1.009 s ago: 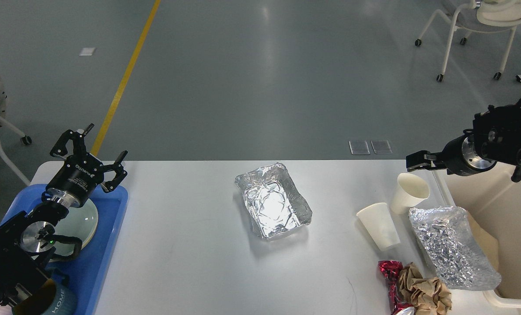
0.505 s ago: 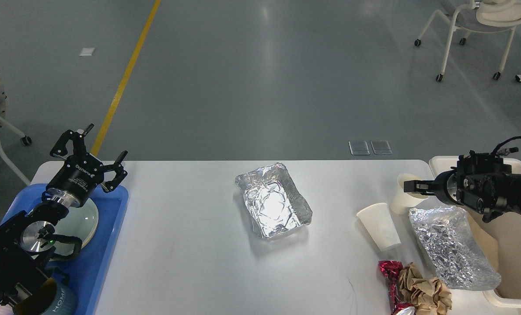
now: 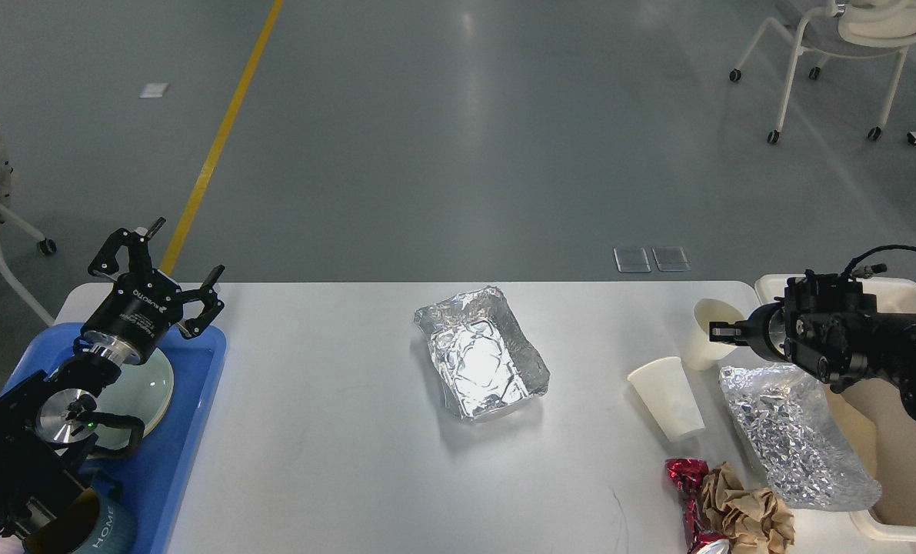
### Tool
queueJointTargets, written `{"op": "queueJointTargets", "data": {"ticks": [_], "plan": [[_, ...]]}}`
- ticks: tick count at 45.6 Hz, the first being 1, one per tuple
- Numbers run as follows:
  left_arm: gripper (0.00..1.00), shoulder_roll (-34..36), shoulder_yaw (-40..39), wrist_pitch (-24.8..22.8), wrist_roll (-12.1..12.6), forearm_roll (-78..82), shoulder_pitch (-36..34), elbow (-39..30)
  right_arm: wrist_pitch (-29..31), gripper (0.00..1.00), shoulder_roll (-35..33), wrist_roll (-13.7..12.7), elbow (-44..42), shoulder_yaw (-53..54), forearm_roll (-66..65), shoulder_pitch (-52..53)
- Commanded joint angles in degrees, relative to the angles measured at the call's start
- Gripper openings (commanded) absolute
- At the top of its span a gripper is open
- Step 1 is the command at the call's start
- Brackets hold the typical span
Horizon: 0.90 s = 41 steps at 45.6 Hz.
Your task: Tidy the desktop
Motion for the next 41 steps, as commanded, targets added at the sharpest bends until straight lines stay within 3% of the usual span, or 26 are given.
{"op": "queueJointTargets", "data": {"ticks": [1,8,12,15,21,37,38,39,40,41], "plan": [[1.0,0.0,-0.03,0.0,0.0,0.0,0.0,0.0,4.92,0.0,-3.34,1.32,8.33,-0.77,-0.27,11.2],[1.0,0.0,-0.03,0.0,0.0,0.0,0.0,0.0,10.63,0.0,-12.05,2.02,26.78,-6.03,-1.59,38.17],[1.0,0.0,-0.03,0.0,0.0,0.0,0.0,0.0,16.61,0.0,-13.02,6.49,35.84,-12.45,-5.89,55.75],[1.0,0.0,-0.03,0.0,0.0,0.0,0.0,0.0,19.86,0.0,-13.37,8.35,38.93,-13.69,-8.61,63.5],[1.0,0.0,-0.03,0.0,0.0,0.0,0.08,0.0,22.86,0.0,-14.95,8.62,39.73,-13.61,-11.87,66.42],[1.0,0.0,-0.03,0.0,0.0,0.0,0.08,0.0,21.9,0.02,-14.95,8.09,43.51,-12.2,-11.7,66.25],[1.0,0.0,-0.03,0.0,0.09,0.0,0.08,0.0,21.72,0.28,-15.04,8.09,43.59,-11.85,-11.44,65.99],[1.0,0.0,-0.03,0.0,0.0,0.0,0.08,0.0,21.72,0.67,-14.95,8.09,43.77,-11.59,-11.26,65.64],[1.0,0.0,-0.03,0.0,0.09,0.0,0.08,0.0,21.63,1.0,-14.78,7.91,44.12,-11.15,-11.09,64.94],[1.0,0.0,-0.03,0.0,0.0,0.0,0.08,0.0,21.46,1.0,-14.69,8.0,44.82,-10.97,-11.0,63.97]]}}
